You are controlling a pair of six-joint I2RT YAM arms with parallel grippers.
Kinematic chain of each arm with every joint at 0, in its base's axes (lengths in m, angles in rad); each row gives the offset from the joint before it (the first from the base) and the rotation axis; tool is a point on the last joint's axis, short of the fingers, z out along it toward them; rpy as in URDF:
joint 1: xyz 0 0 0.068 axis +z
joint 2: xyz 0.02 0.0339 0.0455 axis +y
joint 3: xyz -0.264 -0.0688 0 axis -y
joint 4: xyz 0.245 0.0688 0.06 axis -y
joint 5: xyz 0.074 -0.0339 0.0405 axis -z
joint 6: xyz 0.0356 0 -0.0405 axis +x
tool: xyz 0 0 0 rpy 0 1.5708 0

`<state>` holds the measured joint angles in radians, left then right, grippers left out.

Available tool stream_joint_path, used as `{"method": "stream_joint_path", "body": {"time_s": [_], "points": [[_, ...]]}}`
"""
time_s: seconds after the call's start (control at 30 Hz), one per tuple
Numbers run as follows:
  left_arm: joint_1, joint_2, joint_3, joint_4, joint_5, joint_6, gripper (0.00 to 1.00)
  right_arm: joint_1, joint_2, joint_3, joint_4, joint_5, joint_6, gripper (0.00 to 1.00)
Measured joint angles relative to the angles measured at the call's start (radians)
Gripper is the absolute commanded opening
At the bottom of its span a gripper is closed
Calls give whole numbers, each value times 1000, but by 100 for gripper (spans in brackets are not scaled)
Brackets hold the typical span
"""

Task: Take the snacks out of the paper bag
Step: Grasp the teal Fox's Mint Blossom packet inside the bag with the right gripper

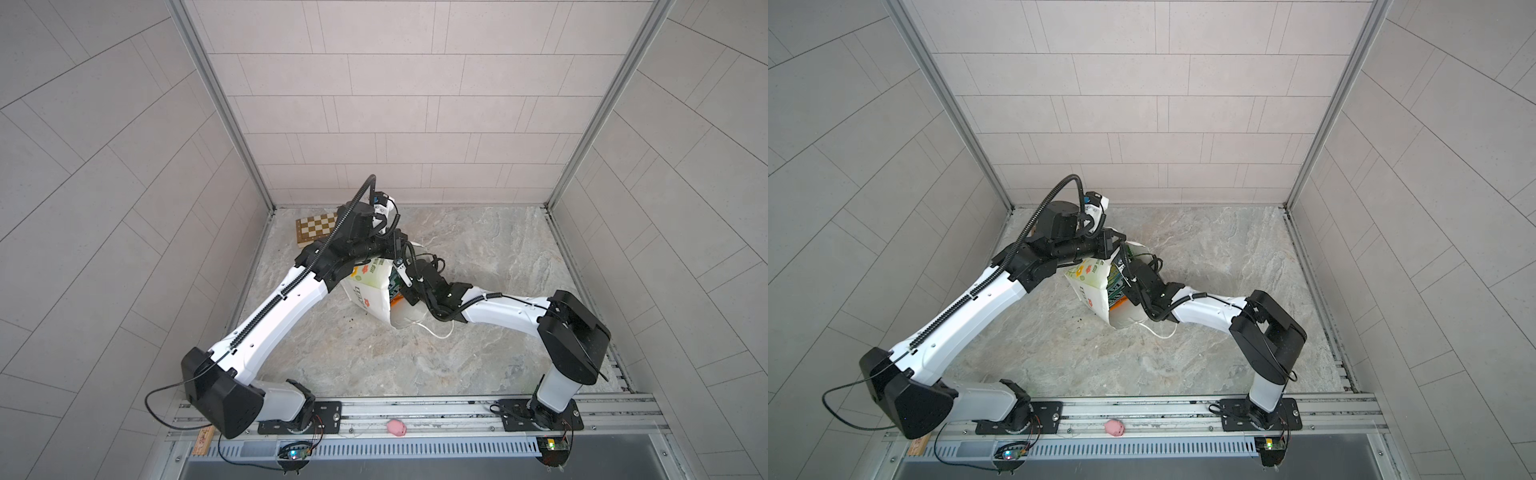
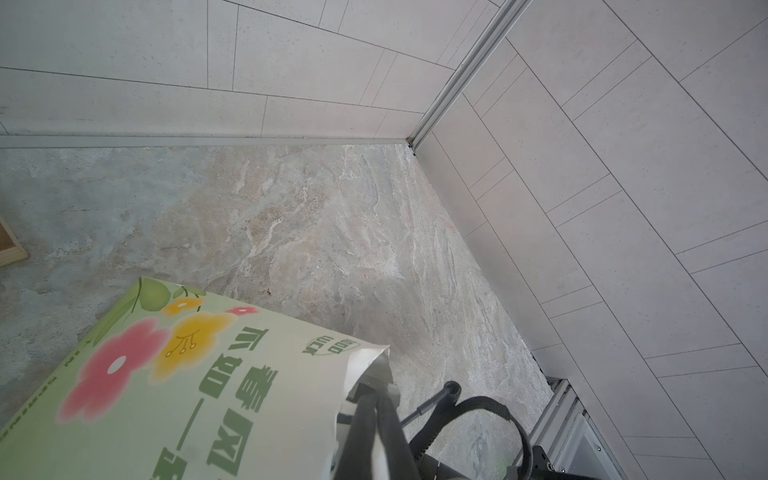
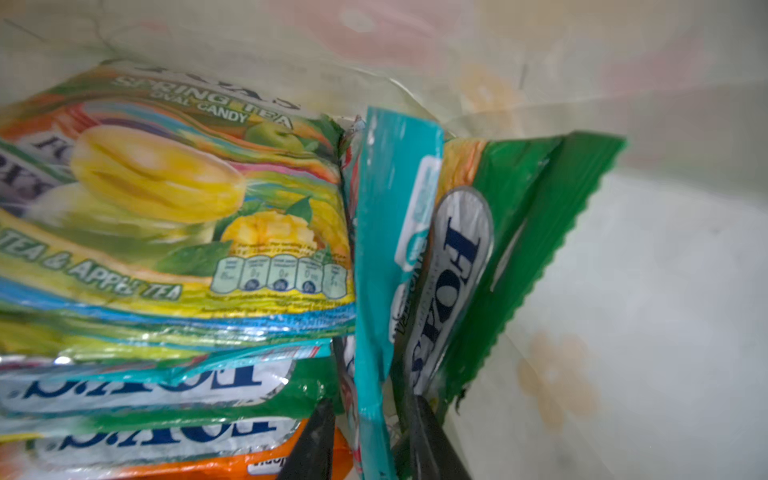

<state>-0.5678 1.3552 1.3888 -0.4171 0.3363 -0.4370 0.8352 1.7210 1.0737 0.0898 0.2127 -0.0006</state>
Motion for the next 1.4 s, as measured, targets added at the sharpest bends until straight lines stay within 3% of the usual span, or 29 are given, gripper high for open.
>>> {"method": "stream_joint_path", "body": {"time_s": [0.3,0.37,0.53,0.57,0.8,1.4], "points": [[3,-4,0,-2,-4,1,0,0,65,37,19,46,2,35],[4,-5,0,-2,-5,2,0,0,77,45,20,54,4,29],[5,-5,0,-2,-9,5,0,0,93,53,20,58,13,1],[5,-5,0,-2,-11,5,0,0,93,53,20,55,17,0],[3,-5,0,-2,-24,8,0,0,54,12,22,14,20,0],[-3,-5,-18,-2,-54,8,0,0,-276,-113,-74,-56,39,0]]}}
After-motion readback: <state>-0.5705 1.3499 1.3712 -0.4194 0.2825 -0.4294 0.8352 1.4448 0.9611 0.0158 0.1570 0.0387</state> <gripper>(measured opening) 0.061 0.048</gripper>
